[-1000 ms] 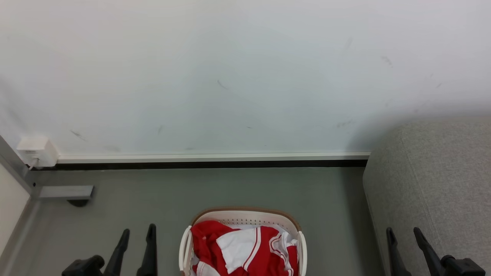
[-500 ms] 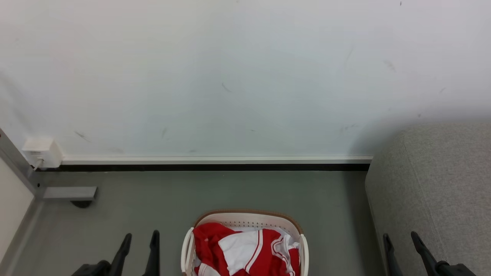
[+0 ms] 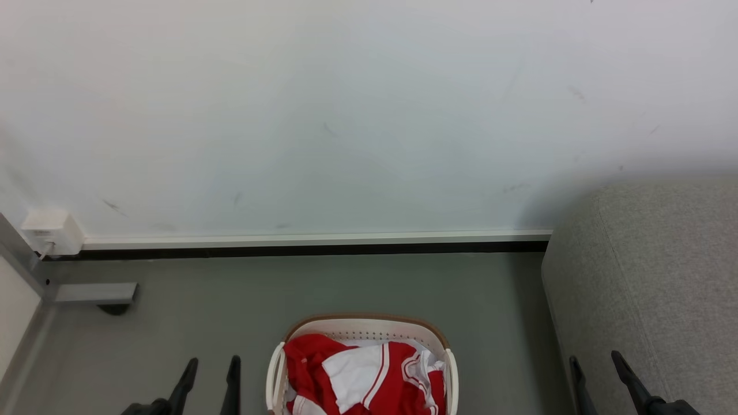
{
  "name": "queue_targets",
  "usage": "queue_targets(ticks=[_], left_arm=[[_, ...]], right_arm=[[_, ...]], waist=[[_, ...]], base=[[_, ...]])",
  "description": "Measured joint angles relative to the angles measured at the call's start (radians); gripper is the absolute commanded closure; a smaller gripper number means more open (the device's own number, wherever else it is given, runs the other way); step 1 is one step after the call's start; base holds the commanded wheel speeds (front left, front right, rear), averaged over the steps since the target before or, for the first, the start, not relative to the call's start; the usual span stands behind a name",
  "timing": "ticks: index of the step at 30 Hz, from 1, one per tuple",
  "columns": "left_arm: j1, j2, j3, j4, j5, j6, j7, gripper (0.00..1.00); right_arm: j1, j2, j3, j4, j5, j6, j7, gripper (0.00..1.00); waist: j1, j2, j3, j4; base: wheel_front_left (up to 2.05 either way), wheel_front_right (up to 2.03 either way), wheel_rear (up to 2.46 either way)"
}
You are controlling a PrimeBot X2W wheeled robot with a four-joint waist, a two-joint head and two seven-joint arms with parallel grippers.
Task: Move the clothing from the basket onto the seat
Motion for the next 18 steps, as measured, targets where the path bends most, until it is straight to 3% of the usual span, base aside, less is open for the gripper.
queue_targets(ticks=[18], left_arm=[[0.001, -0.002, 0.027, 0.035, -0.008, 0.000, 0.000, 0.00]], right_arm=[[-0.005, 0.000, -0.006, 0.020, 0.034, 0.000, 0.000, 0.00]], waist=[[0.0000, 0.0000, -0.007, -0.012]], base=[[0.00, 0.00, 0.00]])
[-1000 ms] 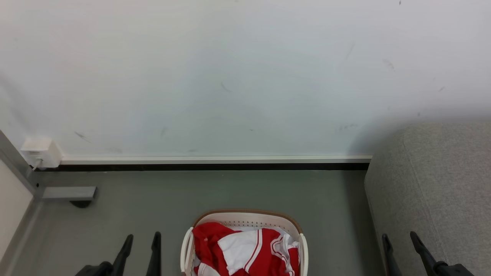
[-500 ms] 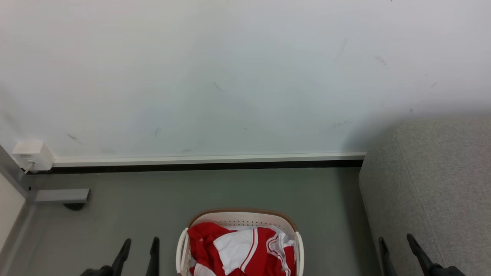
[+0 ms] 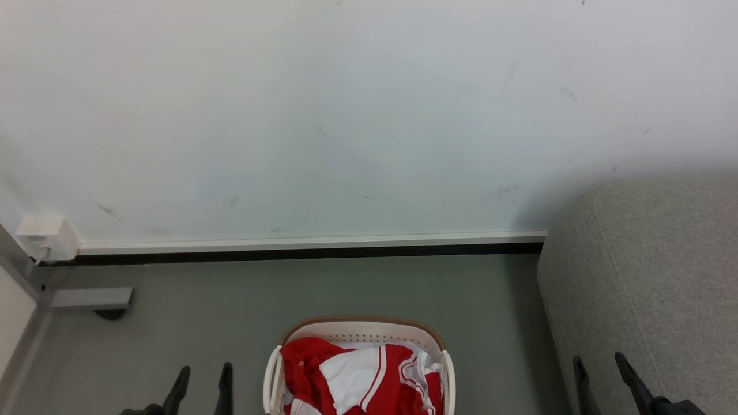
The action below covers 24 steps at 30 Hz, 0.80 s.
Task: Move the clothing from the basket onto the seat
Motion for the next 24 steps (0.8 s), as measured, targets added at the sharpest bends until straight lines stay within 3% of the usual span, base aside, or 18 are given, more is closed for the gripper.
queue_targets(ticks=[16, 24], left_arm=[[-0.003, -0.002, 0.002, -0.009, 0.000, 0.000, 0.000, 0.00], [-0.085, 0.015, -0.079, 0.025, -0.014, 0.000, 0.000, 0.00]], right_arm=[[-0.016, 0.000, 0.013, -0.001, -0.002, 0.000, 0.000, 0.00], [-0.067, 0.000, 0.022, -0.041, -0.017, 0.000, -0.002, 0.00]], waist=[[0.0000, 0.0000, 0.011, -0.014], [0.0000, 0.0000, 0.091, -0.040]], base=[[0.00, 0.00, 0.00], [0.00, 0.00, 0.00]])
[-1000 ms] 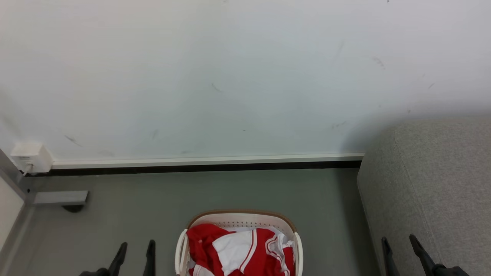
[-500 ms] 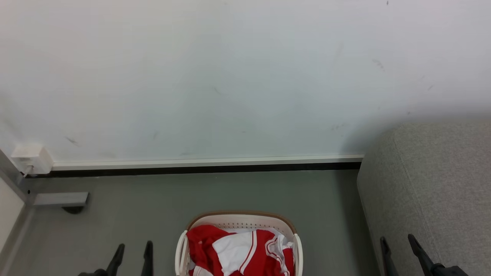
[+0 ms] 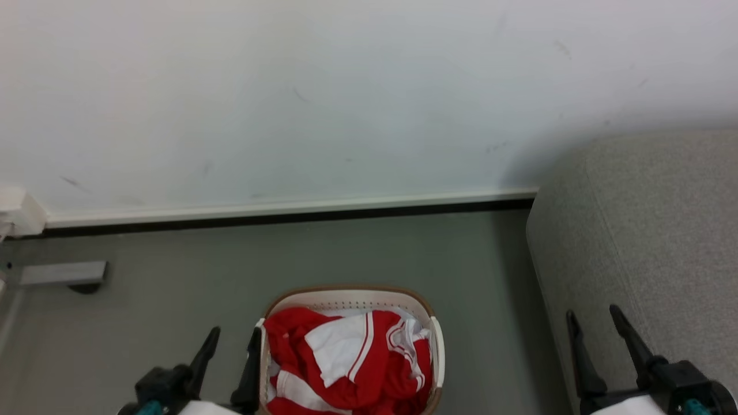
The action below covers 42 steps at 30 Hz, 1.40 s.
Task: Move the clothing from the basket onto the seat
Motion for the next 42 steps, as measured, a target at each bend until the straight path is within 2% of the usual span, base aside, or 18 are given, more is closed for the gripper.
queue_targets(ticks=[6, 13, 27, 34, 42], left_arm=[[-0.160, 0.059, -0.151, 0.057, -0.021, 0.000, 0.000, 0.00], [-0.357, 0.124, -0.310, 0.209, -0.072, 0.000, 0.000, 0.00], [-0.649, 0.184, -0.550, 0.439, -0.199, 0.000, 0.000, 0.00], [-0.730, 0.206, -0.621, 0.540, -0.262, 0.000, 0.000, 0.00], [-0.780, 0.216, -0.674, 0.608, -0.325, 0.000, 0.000, 0.00]], right_arm=[[-0.095, 0.000, -0.005, -0.071, -0.008, 0.000, 0.000, 0.00], [-0.174, -0.001, -0.021, -0.165, -0.015, 0.000, 0.000, 0.00], [-0.262, -0.002, -0.010, -0.324, -0.038, 0.000, -0.001, 0.00], [-0.298, -0.002, 0.011, -0.353, -0.047, 0.000, -0.001, 0.00], [-0.316, -0.002, 0.031, -0.376, -0.051, 0.000, -0.001, 0.00]], waist=[[0.0001, 0.0000, 0.139, -0.023], [0.0003, 0.0000, 0.327, -0.061], [0.0004, 0.0000, 0.662, -0.135], [0.0003, -0.0001, 0.766, -0.142], [0.0002, -0.0001, 0.811, -0.135]], base=[[0.00, 0.00, 0.00], [0.00, 0.00, 0.00], [0.00, 0.00, 0.00], [0.00, 0.00, 0.00], [0.00, 0.00, 0.00]])
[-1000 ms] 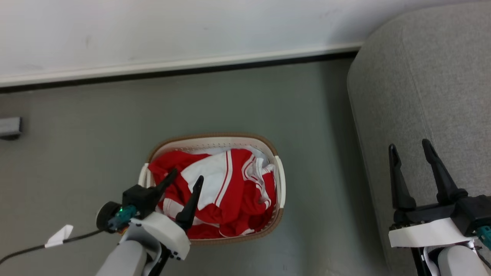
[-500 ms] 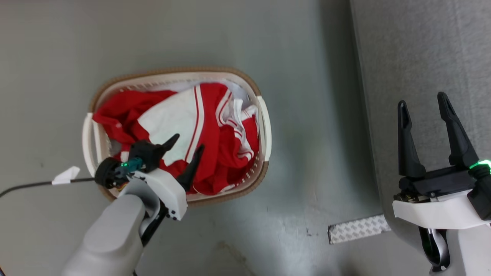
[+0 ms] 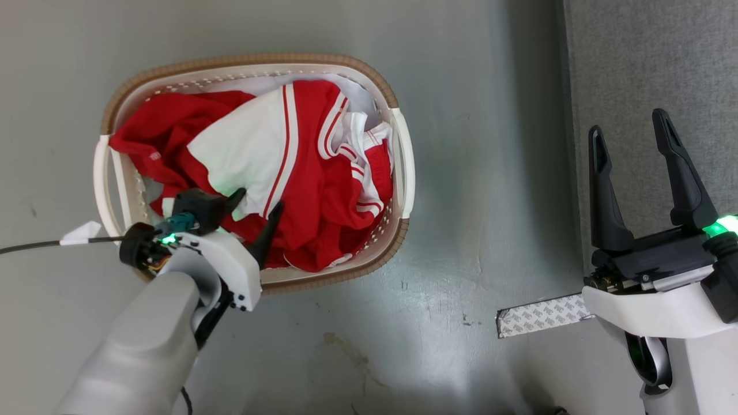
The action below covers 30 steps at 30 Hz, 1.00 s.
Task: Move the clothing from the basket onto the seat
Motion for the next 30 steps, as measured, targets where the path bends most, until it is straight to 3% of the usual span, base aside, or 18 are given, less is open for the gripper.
queue_targets(ticks=[9, 19, 20, 21, 22, 30], left_arm=[[-0.012, -0.009, -0.121, -0.027, -0.123, 0.000, 0.000, 0.00], [-0.070, 0.007, -0.211, -0.013, -0.185, 0.000, 0.000, 0.00], [-0.074, 0.005, -0.219, -0.011, -0.187, 0.000, 0.000, 0.21], [-0.079, 0.003, -0.227, -0.007, -0.188, 0.000, 0.000, 0.57], [-0.086, 0.001, -0.236, -0.003, -0.189, 0.000, 0.000, 1.00], [-0.111, -0.016, -0.235, -0.023, -0.207, 0.000, 0.000, 1.00]], right_arm=[[0.000, 0.000, 0.002, -0.006, 0.008, 0.000, 0.000, 0.00], [0.004, 0.000, -0.005, -0.024, 0.014, 0.000, 0.000, 0.00], [0.005, 0.000, -0.007, -0.025, 0.014, 0.000, 0.000, 0.00], [0.005, 0.000, -0.009, -0.025, 0.014, 0.000, 0.000, 0.00], [0.007, 0.000, -0.012, -0.026, 0.014, 0.000, 0.000, 0.00], [0.007, 0.000, -0.023, -0.014, 0.013, 0.000, 0.000, 0.00]], waist=[[0.0000, 0.0000, 0.015, -0.003], [-0.0001, 0.0000, 0.049, -0.010], [-0.0001, 0.0000, 0.054, -0.010], [-0.0001, 0.0000, 0.058, -0.010], [-0.0001, 0.0000, 0.061, -0.008], [-0.0001, 0.0000, 0.044, 0.013]], base=[[0.00, 0.00, 0.00], [0.00, 0.00, 0.00], [0.00, 0.00, 0.00], [0.00, 0.00, 0.00], [0.00, 0.00, 0.00], [0.00, 0.00, 0.00]])
